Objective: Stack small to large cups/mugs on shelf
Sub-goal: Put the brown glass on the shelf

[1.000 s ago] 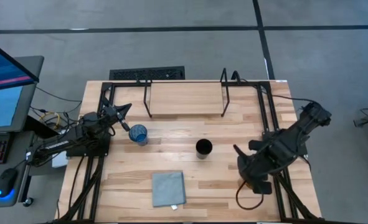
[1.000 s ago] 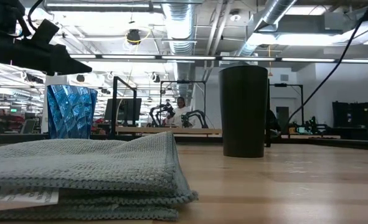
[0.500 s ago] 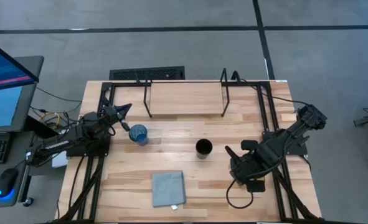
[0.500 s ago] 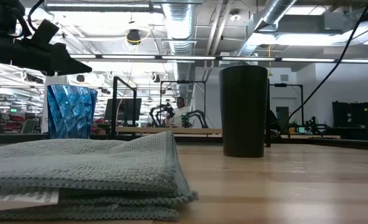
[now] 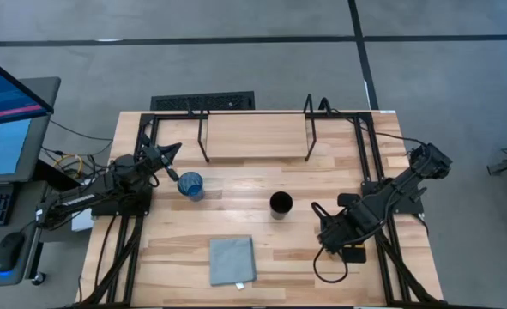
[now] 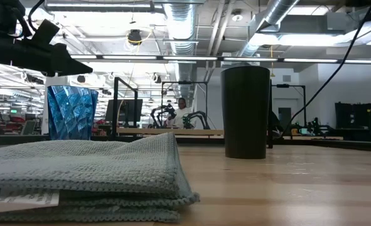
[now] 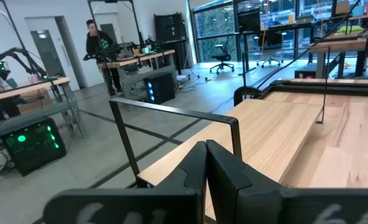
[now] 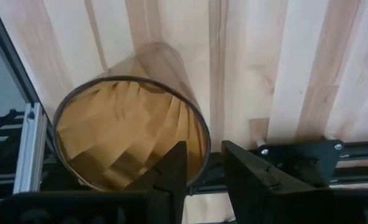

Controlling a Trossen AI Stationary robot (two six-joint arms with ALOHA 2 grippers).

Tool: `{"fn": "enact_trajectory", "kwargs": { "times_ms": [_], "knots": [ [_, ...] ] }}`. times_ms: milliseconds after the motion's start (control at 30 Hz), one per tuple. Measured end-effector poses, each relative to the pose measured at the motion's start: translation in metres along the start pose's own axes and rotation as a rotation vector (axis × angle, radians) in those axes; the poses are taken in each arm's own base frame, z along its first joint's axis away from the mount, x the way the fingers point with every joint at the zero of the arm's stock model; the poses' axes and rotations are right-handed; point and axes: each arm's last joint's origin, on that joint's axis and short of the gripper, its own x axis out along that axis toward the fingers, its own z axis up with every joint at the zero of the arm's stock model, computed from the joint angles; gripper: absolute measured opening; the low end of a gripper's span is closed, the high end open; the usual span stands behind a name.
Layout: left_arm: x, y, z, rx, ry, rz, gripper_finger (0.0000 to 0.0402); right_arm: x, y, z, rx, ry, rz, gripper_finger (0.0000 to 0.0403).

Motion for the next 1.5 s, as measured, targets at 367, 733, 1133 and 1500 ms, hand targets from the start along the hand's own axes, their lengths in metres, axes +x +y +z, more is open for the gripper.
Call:
{"fn": "enact_trajectory", "kwargs": {
  "times_ms": [367,733,1133,1500],
  "knots": [
    [0.000,0.000,0.000,0.006,0.000,0.000,0.0000,0.000,0.001,0.001,0.049,-0.017,0.004,0.0120],
    [0.000,0.000,0.000,0.001,0.001,0.000,0.0000,0.014,0.003,0.007,0.064,-0.039,0.000,0.0120],
    [0.000,0.000,0.000,0.008,0.001,0.000,0.0000,0.037,0.001,0.007,0.064,-0.010,-0.023,0.0117],
    [0.000,0.000,0.000,0.001,0.001,0.000,0.0000,0.035,0.002,0.007,0.063,-0.008,0.001,0.0016]
  ]
}}
